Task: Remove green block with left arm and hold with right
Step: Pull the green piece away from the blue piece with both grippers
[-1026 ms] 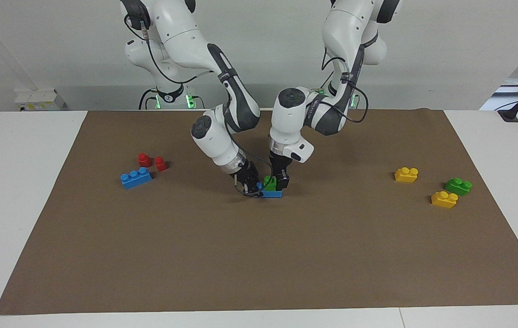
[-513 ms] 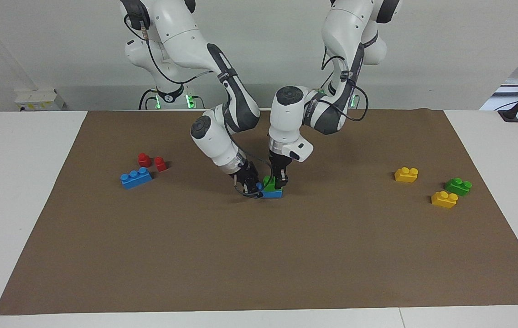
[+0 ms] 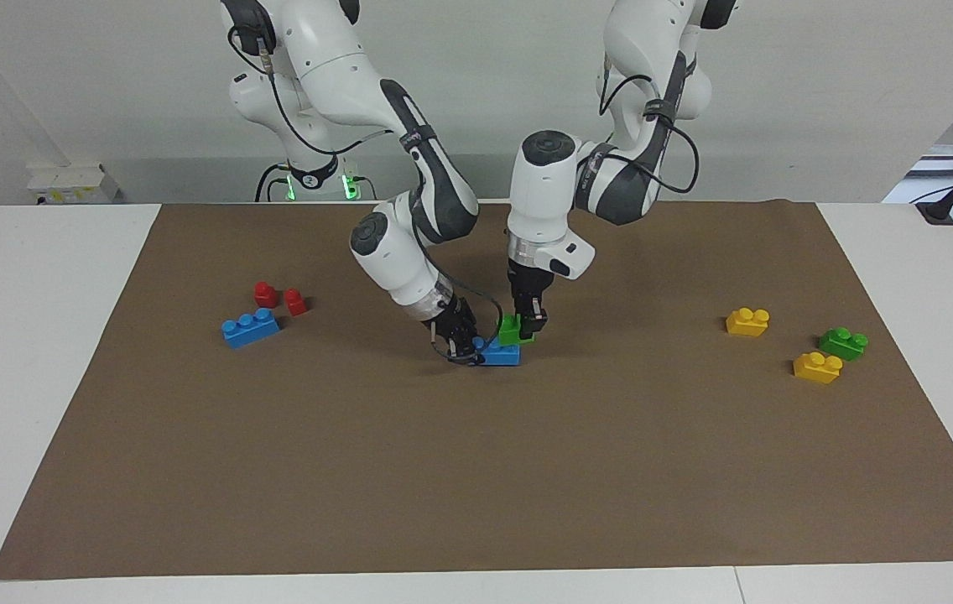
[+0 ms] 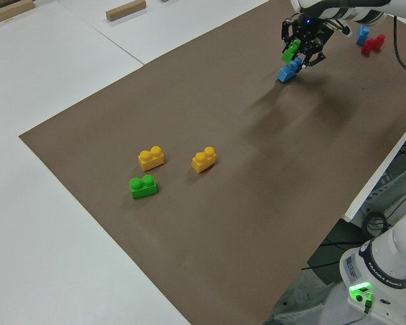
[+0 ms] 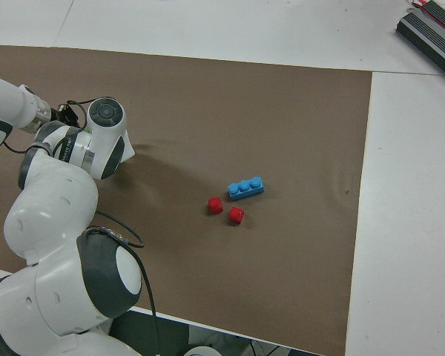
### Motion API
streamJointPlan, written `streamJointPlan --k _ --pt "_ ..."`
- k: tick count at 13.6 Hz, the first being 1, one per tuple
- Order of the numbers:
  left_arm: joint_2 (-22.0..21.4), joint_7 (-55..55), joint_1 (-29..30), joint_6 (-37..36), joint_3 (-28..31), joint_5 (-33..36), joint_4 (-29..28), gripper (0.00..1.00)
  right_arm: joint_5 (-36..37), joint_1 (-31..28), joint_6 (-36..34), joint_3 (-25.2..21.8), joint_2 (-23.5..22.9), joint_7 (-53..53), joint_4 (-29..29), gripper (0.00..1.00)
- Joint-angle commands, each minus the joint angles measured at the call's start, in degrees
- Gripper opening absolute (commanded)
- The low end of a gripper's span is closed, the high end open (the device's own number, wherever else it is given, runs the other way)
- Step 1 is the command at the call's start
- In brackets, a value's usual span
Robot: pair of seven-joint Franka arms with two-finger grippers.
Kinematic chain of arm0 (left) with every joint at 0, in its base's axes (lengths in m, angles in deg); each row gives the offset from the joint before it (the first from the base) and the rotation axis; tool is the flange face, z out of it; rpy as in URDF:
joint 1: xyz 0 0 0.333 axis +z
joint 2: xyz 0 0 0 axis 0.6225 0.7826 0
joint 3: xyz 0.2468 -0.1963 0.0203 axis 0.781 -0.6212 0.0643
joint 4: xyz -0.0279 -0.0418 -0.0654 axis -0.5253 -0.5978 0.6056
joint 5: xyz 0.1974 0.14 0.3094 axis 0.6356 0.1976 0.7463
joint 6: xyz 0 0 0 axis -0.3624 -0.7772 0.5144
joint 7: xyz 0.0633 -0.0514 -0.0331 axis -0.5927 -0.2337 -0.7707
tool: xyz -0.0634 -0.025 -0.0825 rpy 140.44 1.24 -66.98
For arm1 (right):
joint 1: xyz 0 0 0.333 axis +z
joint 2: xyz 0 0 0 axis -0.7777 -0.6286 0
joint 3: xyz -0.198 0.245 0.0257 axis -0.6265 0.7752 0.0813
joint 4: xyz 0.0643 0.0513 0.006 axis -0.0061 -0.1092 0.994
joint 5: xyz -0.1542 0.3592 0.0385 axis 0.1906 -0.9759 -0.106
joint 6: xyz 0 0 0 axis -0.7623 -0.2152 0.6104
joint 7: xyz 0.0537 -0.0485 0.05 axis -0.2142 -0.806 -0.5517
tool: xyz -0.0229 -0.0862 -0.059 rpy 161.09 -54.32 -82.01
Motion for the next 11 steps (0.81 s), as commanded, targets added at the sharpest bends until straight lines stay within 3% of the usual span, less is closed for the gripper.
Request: streamJointPlan --k 1,5,7,11 --pt "-2.8 5.5 2.6 -3.6 -0.1 -2.8 0.0 0.0 -1.5 -1.0 -3.3 0.0 0.0 0.3 1.8 0.0" --pt "-5.1 20.0 10.7 -9.5 0.0 -8.1 1.8 0.0 2.8 -7.0 -13.9 -0.2 0.3 -0.5 7.7 0.0" --pt "-5.0 27.1 15.1 -11.5 0.0 -9.4 3.0 0.0 4.1 -8.1 -15.1 -0.3 0.9 -1.3 7.9 0.0" --pt "-4.2 38.3 22.8 -14.4 0.1 -10.1 6.5 0.0 4.8 -15.3 -22.3 -0.4 1.3 -14.1 8.7 0.0"
